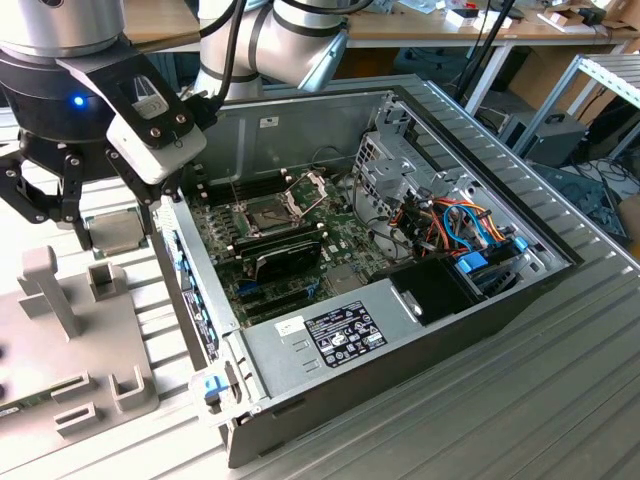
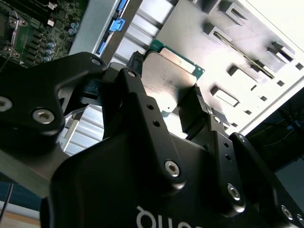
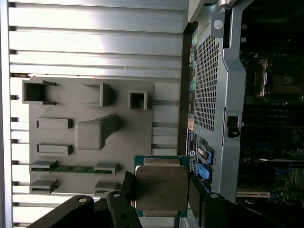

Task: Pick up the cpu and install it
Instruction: 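Pick up the cpu and move it towards the insertion slot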

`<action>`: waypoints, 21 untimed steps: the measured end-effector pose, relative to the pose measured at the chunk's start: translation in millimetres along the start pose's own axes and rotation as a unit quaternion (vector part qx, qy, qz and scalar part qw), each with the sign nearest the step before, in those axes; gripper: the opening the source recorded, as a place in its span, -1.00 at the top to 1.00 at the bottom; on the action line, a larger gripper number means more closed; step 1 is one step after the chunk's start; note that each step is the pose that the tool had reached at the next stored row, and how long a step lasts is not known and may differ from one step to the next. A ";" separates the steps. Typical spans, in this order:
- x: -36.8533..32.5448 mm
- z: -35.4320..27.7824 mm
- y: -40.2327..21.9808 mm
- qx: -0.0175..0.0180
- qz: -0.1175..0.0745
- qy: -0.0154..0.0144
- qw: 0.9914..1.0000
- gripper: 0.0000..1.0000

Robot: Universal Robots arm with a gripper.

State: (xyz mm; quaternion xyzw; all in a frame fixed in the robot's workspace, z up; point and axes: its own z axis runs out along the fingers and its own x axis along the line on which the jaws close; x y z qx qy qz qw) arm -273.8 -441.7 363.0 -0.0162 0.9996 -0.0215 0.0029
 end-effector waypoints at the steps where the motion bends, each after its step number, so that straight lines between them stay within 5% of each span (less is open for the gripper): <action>1: -0.2 0.0 0.0 0.000 0.000 0.000 1.000 -0.09; 21: -3.9 0.0 -0.1 0.000 0.000 0.000 1.000 -0.09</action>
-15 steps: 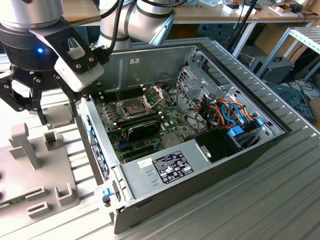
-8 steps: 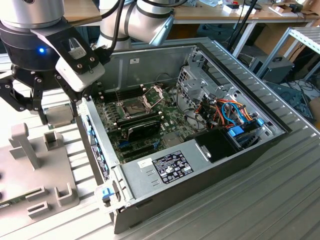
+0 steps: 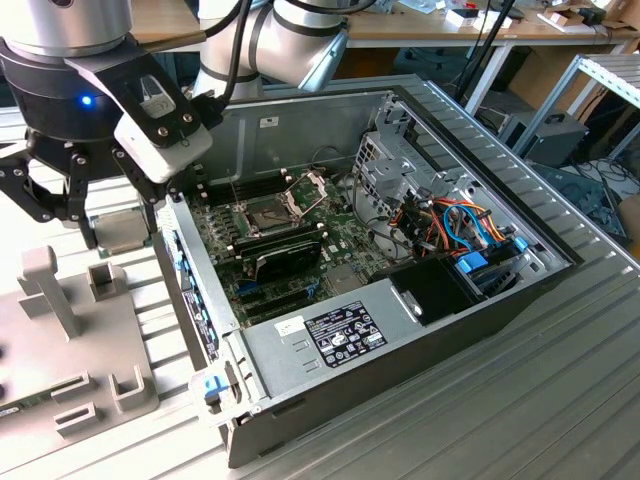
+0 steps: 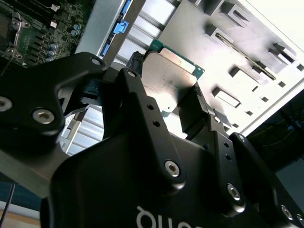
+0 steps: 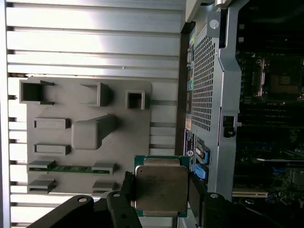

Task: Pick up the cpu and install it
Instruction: 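Pick up the cpu and move it towards the insertion slot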

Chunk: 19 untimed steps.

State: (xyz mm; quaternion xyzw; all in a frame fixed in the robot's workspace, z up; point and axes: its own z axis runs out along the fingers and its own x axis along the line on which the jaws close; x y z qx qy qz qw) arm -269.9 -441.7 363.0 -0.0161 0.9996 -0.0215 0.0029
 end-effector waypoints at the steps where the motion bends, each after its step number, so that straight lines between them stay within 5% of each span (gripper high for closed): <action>1: -0.4 0.0 0.0 0.000 0.000 0.000 1.000 -0.09; 11: -2.6 0.0 -0.1 0.000 0.000 0.000 1.000 -0.09; 19: -12.9 0.1 -0.4 0.000 0.000 0.000 1.000 -0.09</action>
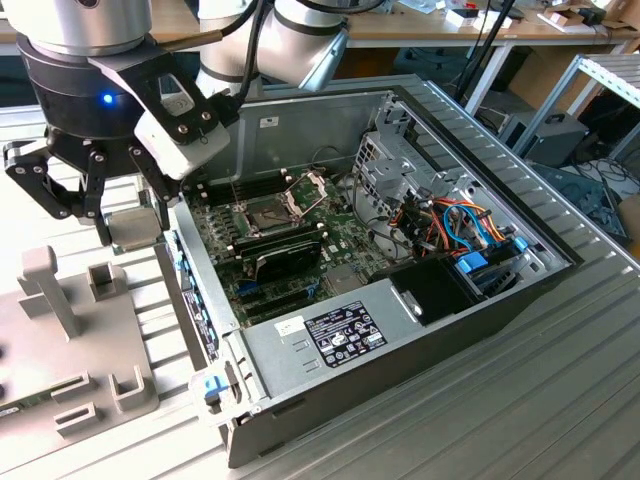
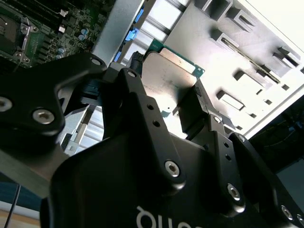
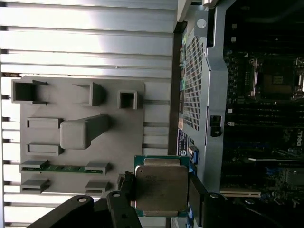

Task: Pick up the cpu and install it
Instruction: 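Pick up the cpu and move it towards the insertion slot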

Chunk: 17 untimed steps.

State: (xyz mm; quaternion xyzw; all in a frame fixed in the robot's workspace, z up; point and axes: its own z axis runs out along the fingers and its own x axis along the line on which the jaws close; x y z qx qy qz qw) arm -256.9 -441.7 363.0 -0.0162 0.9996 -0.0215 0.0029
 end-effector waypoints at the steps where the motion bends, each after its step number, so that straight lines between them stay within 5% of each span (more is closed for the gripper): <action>1: -1.0 0.0 0.0 0.000 0.000 0.000 1.000 -0.09; 17: -3.2 -4.8 -0.3 0.000 0.000 0.000 1.000 -0.09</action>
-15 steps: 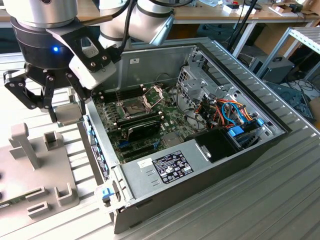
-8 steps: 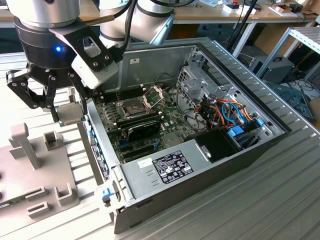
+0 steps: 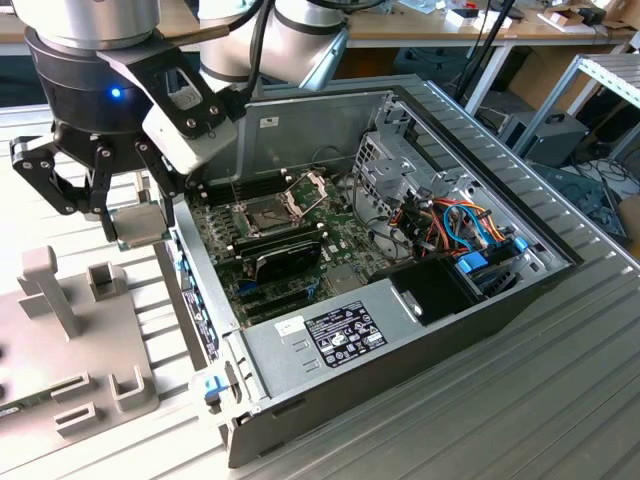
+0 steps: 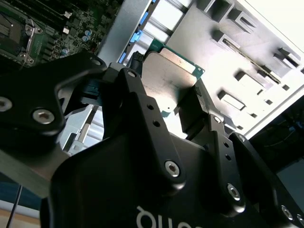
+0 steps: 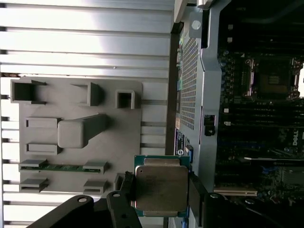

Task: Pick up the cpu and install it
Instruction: 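Pick up the cpu and move it towards the insertion slot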

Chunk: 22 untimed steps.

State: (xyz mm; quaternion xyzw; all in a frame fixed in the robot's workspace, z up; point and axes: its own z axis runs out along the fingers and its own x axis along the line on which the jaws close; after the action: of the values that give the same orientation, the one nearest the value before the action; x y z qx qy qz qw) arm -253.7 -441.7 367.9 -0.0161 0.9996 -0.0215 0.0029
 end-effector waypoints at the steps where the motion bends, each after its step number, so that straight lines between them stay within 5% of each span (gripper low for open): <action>1: 0.0 -0.6 0.0 0.000 0.000 0.000 1.000 -0.09; 22: -0.1 -7.4 -0.2 0.000 0.000 0.000 1.000 -0.09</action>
State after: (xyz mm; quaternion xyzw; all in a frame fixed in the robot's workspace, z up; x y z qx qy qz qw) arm -253.7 -441.6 375.2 -0.0162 0.9996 -0.0215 0.0029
